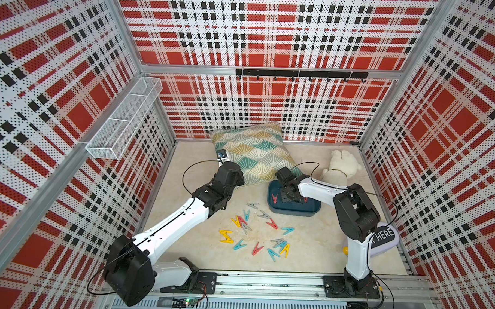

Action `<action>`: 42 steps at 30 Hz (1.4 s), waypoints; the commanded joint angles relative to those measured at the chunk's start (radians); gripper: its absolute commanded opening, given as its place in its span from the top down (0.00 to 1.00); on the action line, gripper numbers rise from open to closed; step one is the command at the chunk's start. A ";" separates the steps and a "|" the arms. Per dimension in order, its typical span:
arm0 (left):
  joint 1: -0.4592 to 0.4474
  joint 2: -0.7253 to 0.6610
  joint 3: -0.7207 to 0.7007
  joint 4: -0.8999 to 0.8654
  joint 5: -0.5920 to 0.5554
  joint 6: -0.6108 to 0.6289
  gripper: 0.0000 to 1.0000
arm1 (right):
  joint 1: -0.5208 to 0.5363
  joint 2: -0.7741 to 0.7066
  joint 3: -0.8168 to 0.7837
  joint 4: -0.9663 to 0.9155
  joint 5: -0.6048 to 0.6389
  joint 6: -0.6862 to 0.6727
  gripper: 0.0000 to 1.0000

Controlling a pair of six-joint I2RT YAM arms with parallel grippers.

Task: Put the clothespins into the storage box
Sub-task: Place the clothespin in the storage box, then pick up the clothespin from the center of the board.

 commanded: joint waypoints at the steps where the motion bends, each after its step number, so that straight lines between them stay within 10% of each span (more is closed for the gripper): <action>1: 0.005 -0.023 0.006 -0.018 -0.012 0.004 0.69 | -0.013 0.010 -0.026 0.001 0.043 0.003 0.89; 24: -0.017 -0.030 0.002 -0.032 -0.026 -0.006 0.69 | 0.019 -0.468 -0.161 -0.070 -0.204 0.031 0.65; 33: -0.024 -0.016 -0.005 -0.021 -0.027 -0.017 0.69 | 0.203 -0.841 -0.486 -0.125 -0.240 0.241 0.59; 42: -0.033 -0.018 -0.007 -0.021 -0.035 -0.025 0.69 | 0.456 -0.807 -0.625 -0.074 -0.261 0.481 0.58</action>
